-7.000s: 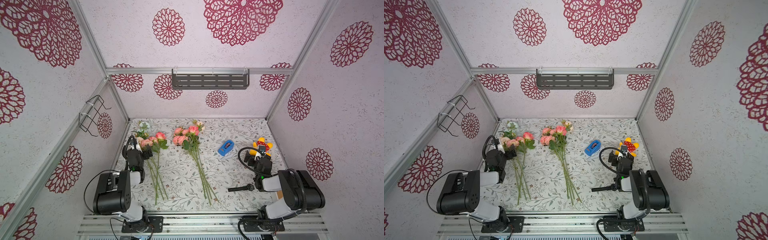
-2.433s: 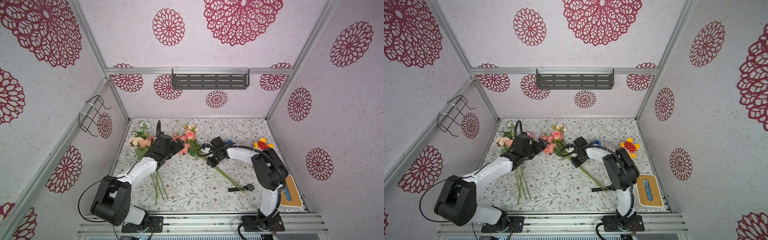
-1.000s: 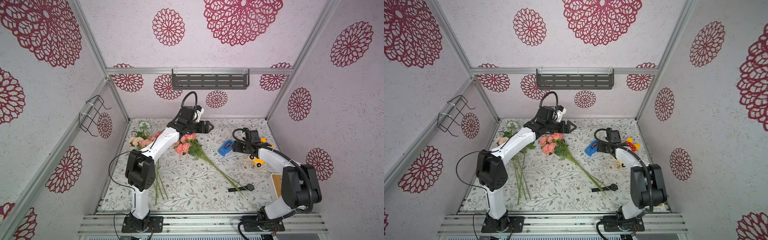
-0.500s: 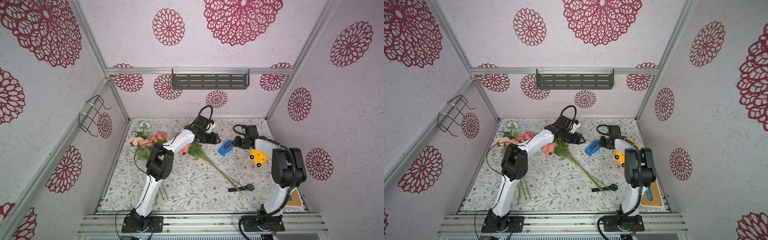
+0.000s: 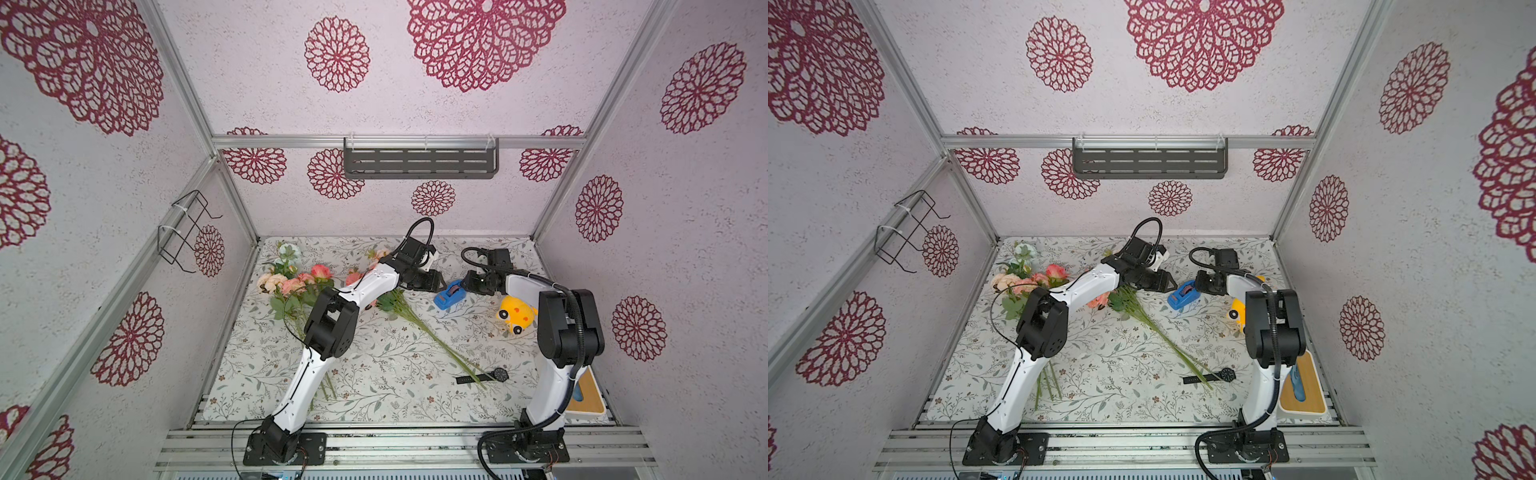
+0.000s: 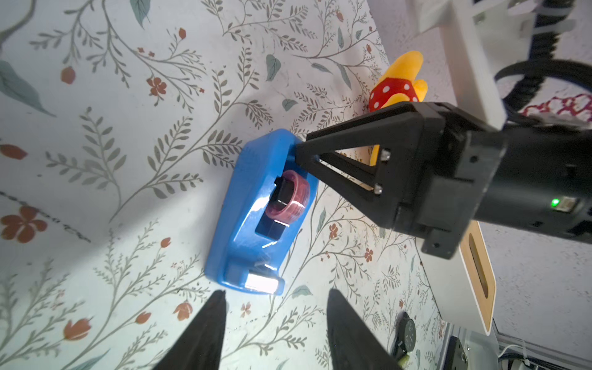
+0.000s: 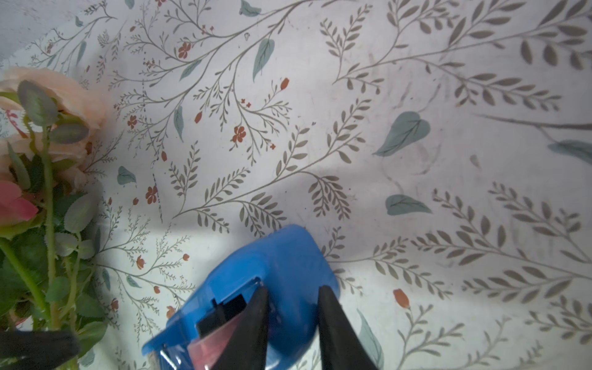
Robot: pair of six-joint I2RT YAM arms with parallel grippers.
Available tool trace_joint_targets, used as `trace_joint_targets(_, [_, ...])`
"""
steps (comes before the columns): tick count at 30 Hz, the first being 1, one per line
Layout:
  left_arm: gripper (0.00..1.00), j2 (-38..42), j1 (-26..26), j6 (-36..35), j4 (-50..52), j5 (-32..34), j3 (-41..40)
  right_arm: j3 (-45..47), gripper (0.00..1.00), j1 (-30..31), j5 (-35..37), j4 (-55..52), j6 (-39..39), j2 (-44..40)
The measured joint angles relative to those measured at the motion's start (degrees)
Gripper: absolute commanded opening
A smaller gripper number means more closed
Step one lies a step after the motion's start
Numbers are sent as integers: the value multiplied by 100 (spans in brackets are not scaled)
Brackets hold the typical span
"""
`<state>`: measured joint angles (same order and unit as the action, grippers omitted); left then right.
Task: Wrap bouquets with tape
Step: Move the Tape Cutter to the center of the board.
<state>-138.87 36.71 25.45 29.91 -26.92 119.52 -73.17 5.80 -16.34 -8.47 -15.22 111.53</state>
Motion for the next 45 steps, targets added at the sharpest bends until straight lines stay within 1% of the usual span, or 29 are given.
trace_joint_targets(3, [51,22,0,-74,7,2,-118,136,23,13,-55,188,13,-63])
trace_joint_targets(7, [52,118,-17,-203,55,17,-463,219,23,70,28,326,79,-98])
trace_joint_targets(10, [53,129,-50,-256,133,33,-562,216,23,109,52,348,164,-96])
trace_joint_targets(14, [58,140,-149,-278,72,66,-595,138,23,164,39,326,341,-33])
trace_joint_targets(18, [60,133,-308,-72,-232,-61,-581,125,23,229,0,323,540,-20])
trace_joint_targets(21, [61,-4,-365,20,-350,-155,-282,125,23,289,-87,315,673,-15])
trace_joint_targets(26, [57,-192,-304,164,-546,-352,-76,125,22,396,-243,293,811,-9])
trace_joint_targets(28, [56,-205,-258,221,-584,-426,-164,144,22,420,-308,310,815,-9])
trace_joint_targets(33, [54,-138,-214,433,-1060,-686,-721,175,22,455,-365,356,863,-11])
trace_joint_targets(40, [53,52,-216,511,-1491,-702,-1191,304,19,476,-372,525,940,-57])
trace_joint_targets(45, [53,160,-201,625,-1631,-741,-1412,586,19,507,-337,651,968,-256])
